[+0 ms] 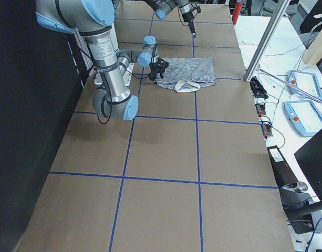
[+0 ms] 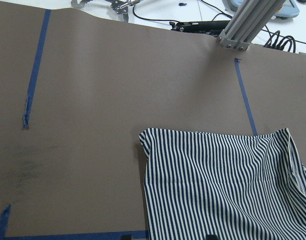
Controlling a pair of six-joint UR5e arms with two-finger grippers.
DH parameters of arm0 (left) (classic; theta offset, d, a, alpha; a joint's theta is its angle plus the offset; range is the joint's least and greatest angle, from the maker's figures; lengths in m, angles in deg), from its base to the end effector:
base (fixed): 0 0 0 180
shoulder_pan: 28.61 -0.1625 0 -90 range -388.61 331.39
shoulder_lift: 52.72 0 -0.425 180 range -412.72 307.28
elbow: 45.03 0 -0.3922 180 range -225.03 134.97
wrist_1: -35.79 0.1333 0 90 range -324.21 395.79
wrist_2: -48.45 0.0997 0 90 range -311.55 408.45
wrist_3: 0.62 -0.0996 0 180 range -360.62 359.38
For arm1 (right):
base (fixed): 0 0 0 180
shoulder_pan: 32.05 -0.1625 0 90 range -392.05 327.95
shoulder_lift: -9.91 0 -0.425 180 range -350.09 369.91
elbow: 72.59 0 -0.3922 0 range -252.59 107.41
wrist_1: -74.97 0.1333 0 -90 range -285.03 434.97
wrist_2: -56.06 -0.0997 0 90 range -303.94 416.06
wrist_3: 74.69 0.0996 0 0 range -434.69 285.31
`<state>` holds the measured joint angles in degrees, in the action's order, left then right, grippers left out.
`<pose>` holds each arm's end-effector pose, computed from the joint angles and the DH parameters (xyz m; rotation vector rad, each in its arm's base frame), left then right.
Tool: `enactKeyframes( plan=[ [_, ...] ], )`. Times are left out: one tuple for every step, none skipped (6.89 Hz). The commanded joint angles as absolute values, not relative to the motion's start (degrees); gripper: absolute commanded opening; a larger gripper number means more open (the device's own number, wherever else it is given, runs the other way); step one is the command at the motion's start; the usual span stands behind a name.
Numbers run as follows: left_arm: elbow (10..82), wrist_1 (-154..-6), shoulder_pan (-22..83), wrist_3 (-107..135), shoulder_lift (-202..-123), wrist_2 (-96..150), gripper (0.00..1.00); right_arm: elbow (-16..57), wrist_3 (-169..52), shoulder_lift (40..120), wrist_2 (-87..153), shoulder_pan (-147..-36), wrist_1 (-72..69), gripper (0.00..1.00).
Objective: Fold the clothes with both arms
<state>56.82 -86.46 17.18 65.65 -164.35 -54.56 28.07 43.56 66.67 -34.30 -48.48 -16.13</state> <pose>0.3481 -0.5169 0.2902 0.4862 1.0546 -0.2107 -0.5921 -0.3129 0.2513 -0.0849 -0.7607 0.7401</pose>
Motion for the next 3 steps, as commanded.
enactKeyframes(
  plan=[
    [57.10,-86.46,17.18,65.65,-164.34,-54.56,0.58,27.87,43.43,66.95,-34.38,-48.49,-16.26,0.71],
    [57.10,-86.46,17.18,65.65,-164.34,-54.56,0.58,27.78,43.52,66.87,-34.56,-48.49,-16.43,0.71],
    [57.10,-86.46,17.18,65.65,-164.34,-54.56,0.58,27.26,43.43,66.87,-34.56,-48.49,-16.09,0.70]
  ],
)
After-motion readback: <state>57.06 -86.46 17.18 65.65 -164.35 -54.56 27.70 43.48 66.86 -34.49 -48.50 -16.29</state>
